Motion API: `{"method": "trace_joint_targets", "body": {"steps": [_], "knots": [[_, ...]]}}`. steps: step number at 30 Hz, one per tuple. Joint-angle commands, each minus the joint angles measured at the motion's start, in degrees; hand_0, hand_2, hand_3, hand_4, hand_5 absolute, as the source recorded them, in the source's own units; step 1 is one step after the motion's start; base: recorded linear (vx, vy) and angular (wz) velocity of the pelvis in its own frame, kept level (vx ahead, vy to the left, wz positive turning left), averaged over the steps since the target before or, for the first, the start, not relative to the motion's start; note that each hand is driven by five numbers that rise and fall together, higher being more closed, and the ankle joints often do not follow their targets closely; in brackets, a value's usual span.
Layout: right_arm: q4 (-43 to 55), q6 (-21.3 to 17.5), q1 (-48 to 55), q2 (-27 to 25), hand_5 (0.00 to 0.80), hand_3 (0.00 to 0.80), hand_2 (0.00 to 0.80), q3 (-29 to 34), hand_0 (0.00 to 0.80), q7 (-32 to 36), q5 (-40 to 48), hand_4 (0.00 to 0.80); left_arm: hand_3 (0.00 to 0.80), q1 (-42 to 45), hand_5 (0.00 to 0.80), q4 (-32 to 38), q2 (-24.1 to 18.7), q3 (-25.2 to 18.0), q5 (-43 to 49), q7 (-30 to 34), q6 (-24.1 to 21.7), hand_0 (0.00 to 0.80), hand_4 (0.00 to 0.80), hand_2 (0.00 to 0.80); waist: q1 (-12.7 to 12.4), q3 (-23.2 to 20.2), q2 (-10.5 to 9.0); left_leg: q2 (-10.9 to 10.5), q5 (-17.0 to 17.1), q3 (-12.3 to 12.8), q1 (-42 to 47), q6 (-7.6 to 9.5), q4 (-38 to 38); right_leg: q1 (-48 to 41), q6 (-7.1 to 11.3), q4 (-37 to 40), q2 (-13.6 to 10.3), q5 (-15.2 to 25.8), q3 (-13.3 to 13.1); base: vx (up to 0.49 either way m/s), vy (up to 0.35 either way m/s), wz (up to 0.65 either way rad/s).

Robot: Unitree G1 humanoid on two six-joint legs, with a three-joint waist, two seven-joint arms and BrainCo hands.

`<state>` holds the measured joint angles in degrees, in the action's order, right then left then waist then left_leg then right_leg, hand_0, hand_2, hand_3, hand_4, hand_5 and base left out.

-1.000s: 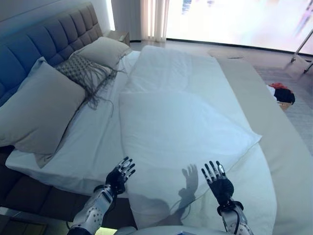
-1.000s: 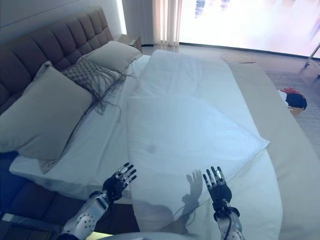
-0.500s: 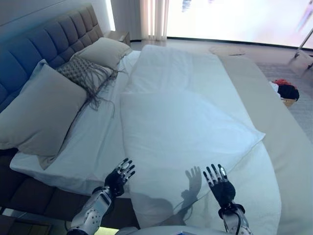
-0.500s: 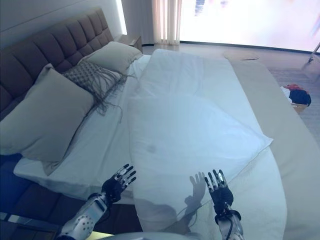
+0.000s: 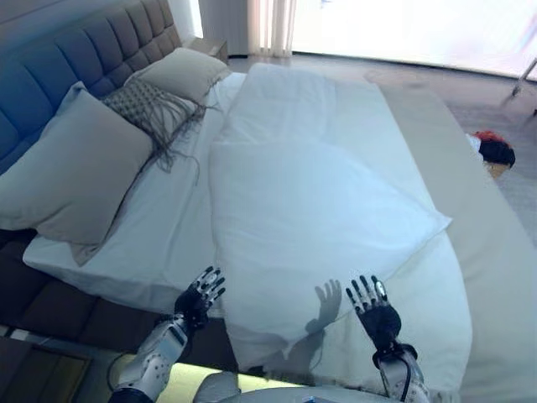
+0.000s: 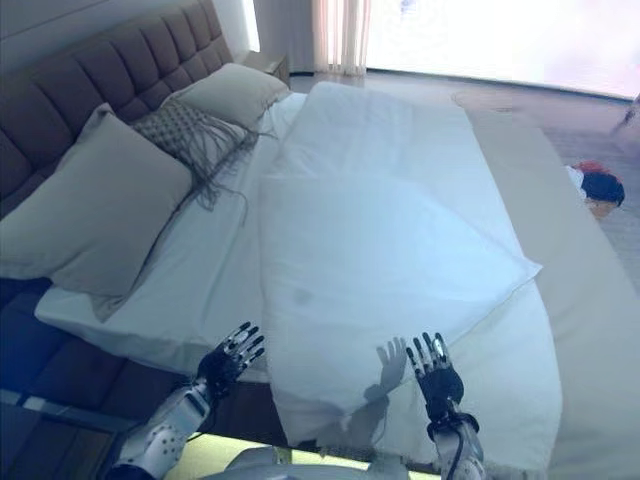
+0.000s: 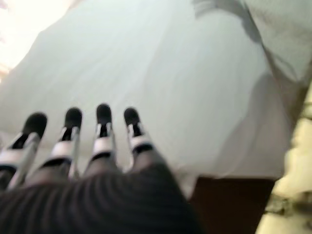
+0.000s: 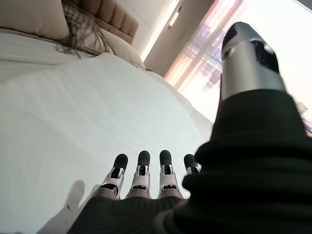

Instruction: Make the bed neatly

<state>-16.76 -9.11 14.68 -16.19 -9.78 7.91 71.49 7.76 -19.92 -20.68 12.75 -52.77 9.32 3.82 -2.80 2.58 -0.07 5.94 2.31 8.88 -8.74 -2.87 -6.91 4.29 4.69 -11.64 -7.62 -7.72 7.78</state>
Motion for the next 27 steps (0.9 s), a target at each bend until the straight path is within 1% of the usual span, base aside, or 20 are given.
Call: {"method": "trace_joint_targets", "body": {"steps": [1, 4, 6, 8, 9, 10, 12, 13, 14, 15, 16, 17, 18, 19, 20, 21, 22, 24, 26, 27], "knots": [[5.65, 0.86, -0.37, -2.19, 0.0, 0.0, 0.0, 1.9, 0.0, -0.92, 0.23, 0.0, 0.0, -3.26, 0.0, 2.92, 0.4, -0.89, -2.68, -0.63, -4.26, 0.0, 0.0, 0.0, -0.4, 0.72, -2.46, -0.79, 0.08, -1.89, -7.18, -0.76, -5.63, -7.8, 0.37, 7.71, -0.61, 4.9, 1.91, -0.081, -0.021, -0.04], [6.81, 1.83, 1.05, -3.6, 0.0, 0.0, 0.0, 3.54, 0.0, -1.14, -1.29, 0.0, 0.0, 0.07, 0.0, 5.04, 1.35, -1.24, -2.92, -0.29, -4.31, 0.0, 0.0, 0.0, -0.01, 0.84, -1.96, 0.47, -0.51, -2.72, -7.56, -1.39, -7.56, -7.15, -0.26, 6.98, -0.75, 4.35, 2.33, 0.007, 0.061, 0.04], [6.09, 1.72, 1.17, -3.9, 0.0, 0.0, 0.0, 4.62, 0.0, -0.88, -0.98, 0.0, 0.0, 1.77, 0.0, 5.9, 1.29, -1.36, -2.1, -0.12, -3.98, 0.0, 0.0, 0.0, -0.09, 0.71, -1.25, 1.61, 0.7, -4.38, -6.51, -2.05, -5.18, -7.12, -0.01, 5.91, -0.88, 3.6, 2.06, 0.127, 0.14, 0.04], [4.1, -0.04, 1.06, -3.62, 0.0, 0.0, 0.0, 5.9, 0.0, -1.18, -0.94, 0.0, 0.0, 1.99, 0.0, 5.86, 0.74, -1.8, -1.55, 0.53, -2.92, 0.0, 0.0, 0.0, -0.35, 0.52, -0.67, 2.48, 1.98, -6.16, -5.43, -2.56, -2.49, -7.46, 0.68, 4.28, -1.84, 2.49, 2.09, 0.184, 0.221, 0.05], [2.46, -1.21, 0.76, -3.46, 0.0, 0.0, 0.0, 6.78, 0.0, -2.15, -1.56, 0.0, 0.0, 1.45, 0.0, 5.31, 0.39, -2.2, -1.3, 1.36, -1.98, 0.0, 0.0, 0.0, -0.29, 0.4, -0.46, 2.67, 1.93, -5.95, -5.14, -2.62, -2.47, -7.67, 1.21, 2.98, -2.79, 1.73, 2.39, 0.197, 0.238, 0.07], [0.04, -1.9, 0.15, -3.13, 0.0, 0.0, 0.0, 7.99, 0.0, -3.25, -2.06, 0.0, 0.0, 0.5, 0.0, 4.8, -0.18, -2.45, -0.69, 2.02, -0.67, 0.0, 0.0, 0.0, -0.19, 0.2, -0.36, 2.48, 1.36, -5.47, -5.24, -2.42, -3.47, -7.91, 2.02, 0.84, -4.25, 0.7, 2.54, 0.227, 0.269, 0.12], [-4.06, -2.28, -1.11, -2.82, 0.0, 0.0, 0.0, 10.01, 0.0, -6.6, -2.63, 0.0, 0.0, -0.7, 0.0, 4.57, -1.41, -2.51, 1.22, 3.55, 1.18, 0.0, 0.0, 0.0, -0.12, 0.05, -0.44, 0.74, -0.2, -5.25, -5.64, -1.37, -6.08, -6.37, 3.81, -7.2, -7.58, 0.56, 2.09, 0.211, 0.27, 0.32], [-5.7, -2.04, -1.66, -2.94, 0.0, 0.0, 0.0, 10.65, 0.0, -7.75, -2.56, 0.0, 0.0, -0.98, 0.0, 4.7, -1.56, -2.21, 1.32, 3.43, 1.72, 0.0, 0.0, 0.0, -0.06, 0.1, -0.5, -0.08, -0.77, -4.82, -5.3, -0.8, -6.72, -4.92, 4.03, -10.77, -9.0, 1.74, 1.94, 0.231, 0.27, 0.37], [-10.43, -1.76, -2.77, -2.77, 0.0, 0.0, 0.0, 11.65, 0.0, -7.39, -1.72, 0.0, 0.0, -1.93, 0.0, 4.08, -1.61, -1.39, 1.53, 2.56, 2.2, 0.0, 0.0, 0.0, 0.3, 0.67, -0.32, -1.44, -2.08, -4.53, -3.48, 0.33, -6.91, -0.41, 3.45, -18.65, -10.94, 4.61, 1.17, 0.224, 0.186, 0.27], [-13.36, -1.17, -3.71, -2.76, 0.0, 0.0, 0.0, 12.15, 0.0, -7.06, -0.44, 0.0, 0.0, -2.65, 0.0, 3.6, -1.85, -0.88, 1.68, 1.98, 2.36, 0.0, 0.0, 0.0, 0.4, 1.18, -0.7, -2.1, -2.72, -4.21, -2.32, 0.74, -7.23, 1.33, 3.12, -19.73, -11.51, 5.33, 0.81, 0.229, 0.057, 0.2], [-17.51, -0.49, -5.32, -2.65, 0.0, 0.0, 0.0, 12.98, 0.0, -6.43, 1.29, 0.0, 0.0, -3.96, 0.0, 3.14, -2.26, -0.11, 1.37, 1.08, 2.63, 0.0, 0.0, 0.0, 0.35, 1.65, -0.95, -2.14, -2.97, -4.29, -1.12, 0.63, -7.31, 1.77, 2.68, -16.79, -11.37, 6.21, 1.21, 0.13, -0.156, 0.29], [-22.05, -0.21, -7.16, -3.01, 0.0, 0.0, 0.0, 14.15, 0.0, -4.97, 3.79, 0.0, 0.0, -5.89, 0.0, 2.91, -2.9, 0.66, 0.84, 0.52, 2.72, 0.0, 0.0, 0.0, 0.1, 2.33, -1.19, -1.81, -3.19, -4.88, -0.95, -0.01, -7.66, 1.44, 2.61, -11.58, -10.79, 6.18, 1.58, 0.021, -0.277, 0.29], [-26.41, 0.16, -9.32, -3.75, 0.0, 0.0, 0.0, 15.41, 0.0, -3.21, 6.36, 0.0, 0.0, -8.2, 0.0, 2.76, -3.51, 1.4, 0.59, 0.13, 2.5, 0.0, 0.0, 0.0, -0.02, 3.02, -1.66, -1.54, -3.43, -5.24, -1.75, -0.55, -8.17, 2.16, 3.06, -6.45, -10.45, 7.89, 1.19, -0.149, -0.396, 0.34], [-31.21, 0.28, -12.69, -4.8, 0.0, 0.0, 0.0, 16.86, 0.0, -1.74, 10.05, 0.0, 0.0, -11.4, 0.0, 2.38, -4.38, 2.72, 0.53, -0.2, 1.34, 0.0, 0.0, 0.0, 0.05, 4.47, -2.38, -0.97, -4.2, -5.33, -3.44, -1.09, -9.53, 3.92, 4.15, -1.48, -10.25, 11.62, 0.05, -0.288, -0.441, 0.18], [-34.71, 0.52, -16.07, -5.55, 0.0, 0.0, 0.0, 17.51, 0.0, -0.73, 13.23, 0.0, 0.0, -14.6, 0.0, 1.73, -5.38, 3.8, 0.07, -0.45, 0.1, 0.0, 0.0, 0.0, 0.04, 6.2, -2.3, 0.3, -4.83, -5.55, -5.55, -1.34, -11.1, 6.1, 4.67, -0.08, -9.95, 13.45, -0.84, -0.412, -0.405, 0.01], [-37.17, 0.28, -19.32, -6.02, 0.0, 0.0, 0.0, 17.51, 0.0, -1.21, 16.67, 0.0, 0.0, -17.46, 0.0, 0.83, -5.85, 4.42, 0.04, -0.8, -1.15, 0.0, 0.0, 0.0, -0.04, 7.88, -2.03, 1.78, -5.08, -5.65, -7.78, -1.43, -12.57, 8.11, 4.78, -0.55, -9.69, 13.72, -1.35, -0.451, -0.296, 0.04], [-39.06, -0.42, -21.78, -5.9, 0.0, 0.0, 0.0, 17.27, 0.0, -2.15, 19.26, 0.0, 0.0, -20.07, 0.0, -0.01, -5.93, 4.98, -0.1, -1.47, -2.12, 0.0, 0.0, 0.0, -0.19, 9.17, -1.68, 3.04, -5.04, -5.57, -9.95, -1.52, -13.87, 9.25, 4.74, -0.9, -9.39, 13.45, -0.83, -0.373, -0.187, 0.09], [-40.25, -1.78, -23.44, -5.06, 0.0, 0.0, 0.0, 17.4, 0.0, -3.45, 21.96, 0.0, 0.0, -22.56, 0.0, -0.42, -6.04, 5.67, -0.53, -2.4, -2.57, 0.0, 0.0, 0.0, -0.43, 9.86, -1.15, 4.27, -4.73, -5.65, -12.13, -1.92, -15.0, 9.93, 4.87, -0.96, -9.14, 13.1, 0.65, -0.156, -0.14, 0.12], [-39.53, -2.89, -22.56, -2.99, 0.0, 0.0, 0.0, 17.16, 0.0, -4.13, 21.63, 0.0, 0.0, -22.33, 0.0, 0.38, -5.04, 5.57, -0.34, -4.46, -3.25, 0.0, 0.0, 0.0, -1.25, 10.37, -1.28, 5.12, -5.34, -10.86, -14.45, -3.84, -18.07, 8.8, 5.4, 0.88, -8.24, 13.08, -0.04, 0.026, -0.132, -0.02], [-39.1, -2.33, -22.12, -2.64, 0.0, 0.0, 0.0, 17.0, 0.0, -5.01, 19.49, 0.0, 0.0, -21.16, 0.0, 0.41, -4.47, 4.78, 0.17, -4.84, -3.73, 0.0, 0.0, 0.0, -1.73, 10.25, -1.5, 5.17, -5.12, -14.23, -14.29, -4.46, -17.97, 8.41, 5.84, 1.82, -7.91, 13.24, -0.87, 0.101, -0.061, -0.14]]}}
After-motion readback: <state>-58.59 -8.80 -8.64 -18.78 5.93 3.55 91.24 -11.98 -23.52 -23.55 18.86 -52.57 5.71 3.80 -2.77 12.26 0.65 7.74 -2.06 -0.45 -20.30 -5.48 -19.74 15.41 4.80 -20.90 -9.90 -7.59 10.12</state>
